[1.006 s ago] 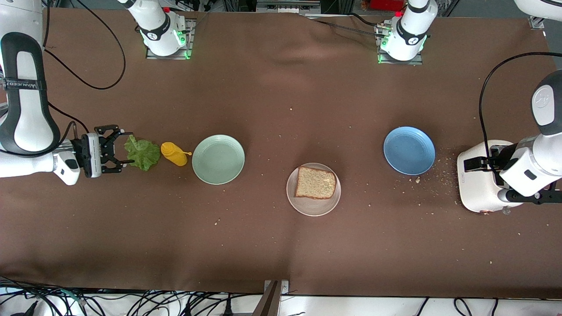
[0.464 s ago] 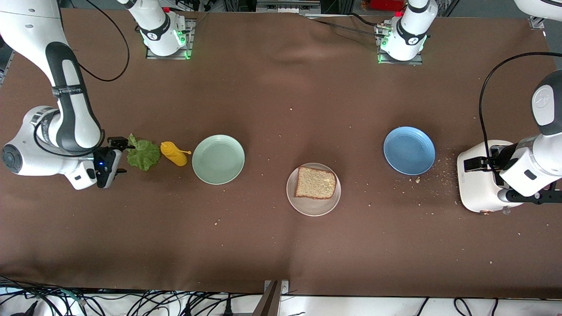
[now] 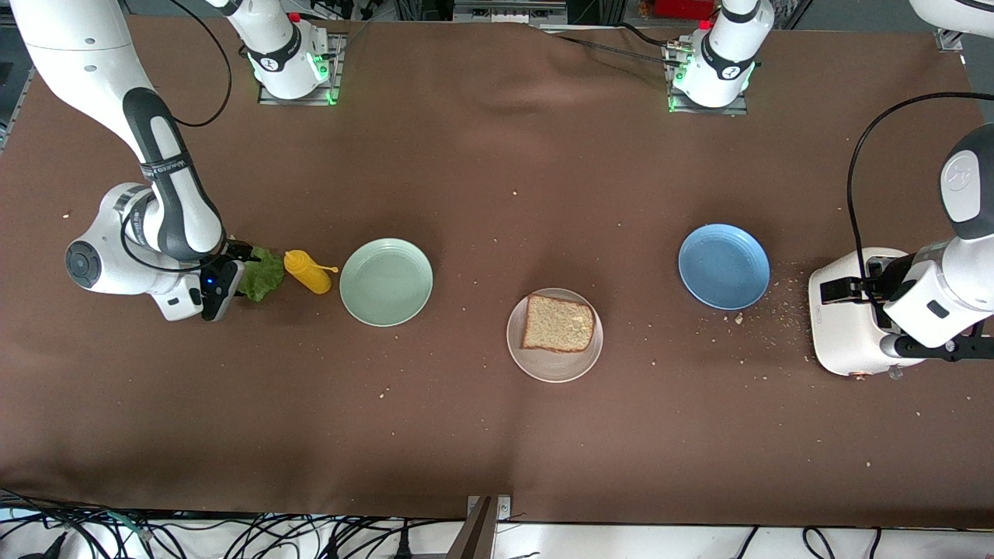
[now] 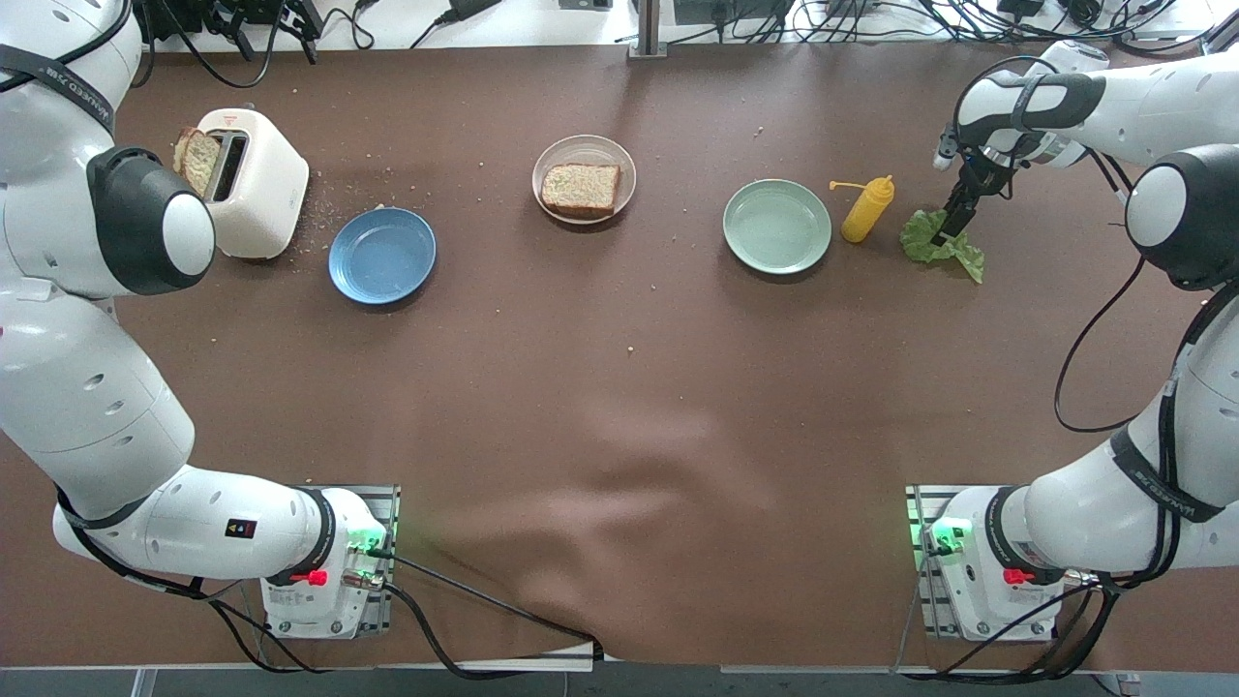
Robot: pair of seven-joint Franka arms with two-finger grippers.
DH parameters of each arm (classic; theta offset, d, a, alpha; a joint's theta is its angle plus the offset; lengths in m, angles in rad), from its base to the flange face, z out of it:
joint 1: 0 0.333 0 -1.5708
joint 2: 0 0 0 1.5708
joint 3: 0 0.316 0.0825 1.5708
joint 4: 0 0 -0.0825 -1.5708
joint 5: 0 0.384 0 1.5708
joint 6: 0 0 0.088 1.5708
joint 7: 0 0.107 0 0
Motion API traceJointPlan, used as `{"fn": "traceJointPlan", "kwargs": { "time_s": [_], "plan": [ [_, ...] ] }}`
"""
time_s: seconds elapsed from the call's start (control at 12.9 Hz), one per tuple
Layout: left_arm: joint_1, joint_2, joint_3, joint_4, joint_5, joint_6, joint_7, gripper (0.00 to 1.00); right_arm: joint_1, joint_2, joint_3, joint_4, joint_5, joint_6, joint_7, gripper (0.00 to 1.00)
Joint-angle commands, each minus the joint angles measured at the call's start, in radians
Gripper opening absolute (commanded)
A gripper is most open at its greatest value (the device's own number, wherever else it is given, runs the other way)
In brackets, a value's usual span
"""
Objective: Make sandwich in beige plate with both arms
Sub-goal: 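Grasp the green lettuce leaf with the right gripper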
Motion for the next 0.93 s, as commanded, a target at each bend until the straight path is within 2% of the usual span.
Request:
{"fn": "traceJointPlan", "kwargs": {
  "time_s": [0.0, 0.46, 0.62, 0.85],
  "plan": [
    [-0.001, -0.008, 0.001, -0.007, -0.009, -0.004, 0.0, 1.0, 0.009, -0.009, -0.004, -0.016, -0.035, 0.014, 0.032, 0.0],
    [0.001, -0.008, 0.001, -0.007, -0.009, -0.005, 0.0, 1.0, 0.017, -0.019, -0.016, 0.027, -0.095, -0.014, 0.075, 0.0],
    [0.001, -0.008, 0.001, -0.009, -0.009, -0.004, 0.0, 1.0, 0.02, -0.022, -0.016, 0.091, -0.119, -0.115, 0.116, 0.0],
    [0.001, -0.008, 0.001, -0.009, -0.009, -0.004, 0.0, 1.0, 0.053, -0.021, -0.013, 0.26, -0.173, -0.329, 0.245, 0.0]
  ]
}}
